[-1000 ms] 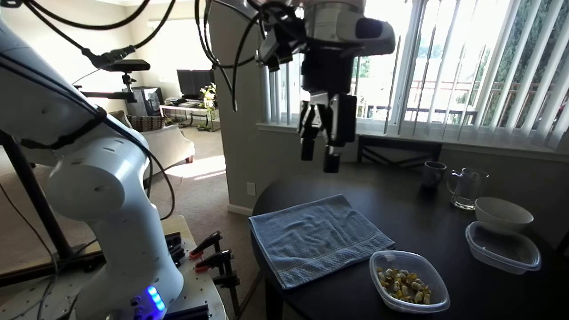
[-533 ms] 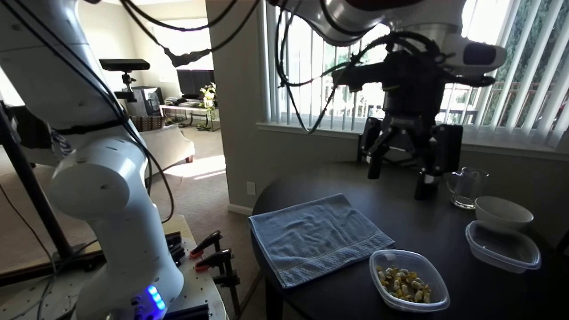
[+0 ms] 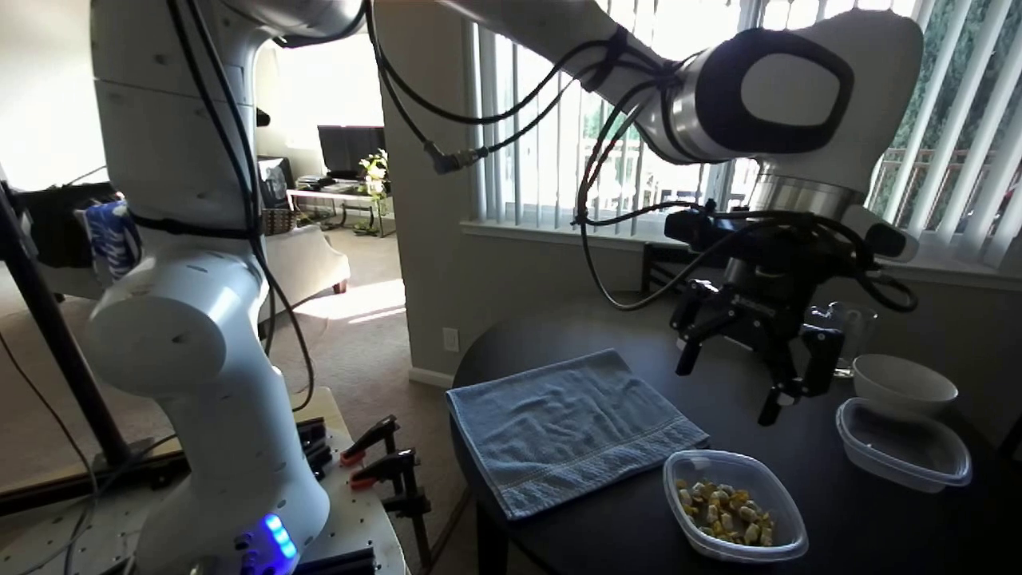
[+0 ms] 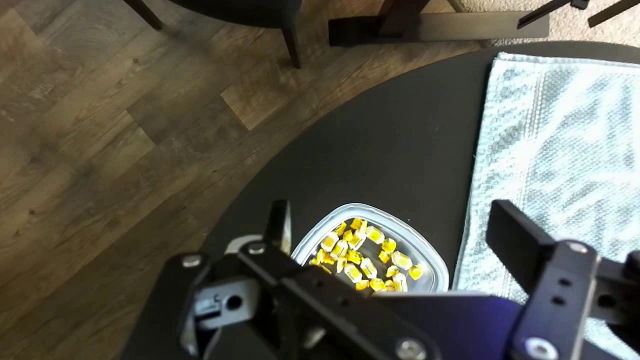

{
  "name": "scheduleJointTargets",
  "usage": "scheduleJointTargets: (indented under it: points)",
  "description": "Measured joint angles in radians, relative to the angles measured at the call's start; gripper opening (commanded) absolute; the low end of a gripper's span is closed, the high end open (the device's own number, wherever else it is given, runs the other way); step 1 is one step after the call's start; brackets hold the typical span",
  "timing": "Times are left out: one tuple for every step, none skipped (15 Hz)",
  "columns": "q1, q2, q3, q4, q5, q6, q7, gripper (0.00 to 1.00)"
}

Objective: Pour the contents of the lunchbox onto the blue towel on the table

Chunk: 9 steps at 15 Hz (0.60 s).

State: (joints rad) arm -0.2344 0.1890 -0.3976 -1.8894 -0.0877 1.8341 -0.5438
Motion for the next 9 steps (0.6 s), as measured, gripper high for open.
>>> scheduleJointTargets:
  points:
    - [-0.001,-0.001,0.000,0.004,0.000,-0.002,-0.001,1.00]
    - [-0.001,-0.001,0.000,0.008,0.000,-0.005,-0.001,1.00]
    - [-0.001,-0.002,0.000,0.011,0.000,-0.008,-0.001,1.00]
    - [-0.001,-0.002,0.001,0.013,0.000,-0.010,-0.001,1.00]
    - [-0.001,-0.002,0.001,0.013,0.000,-0.011,-0.001,1.00]
    - [-0.001,-0.002,0.001,0.014,0.000,-0.012,-0.001,1.00]
    - [-0.001,-0.002,0.002,0.014,0.000,-0.012,-0.001,1.00]
    - [-0.001,-0.002,0.002,0.014,0.001,-0.012,-0.001,1.00]
    - [-0.007,-0.002,0.009,0.014,0.000,-0.012,-0.001,1.00]
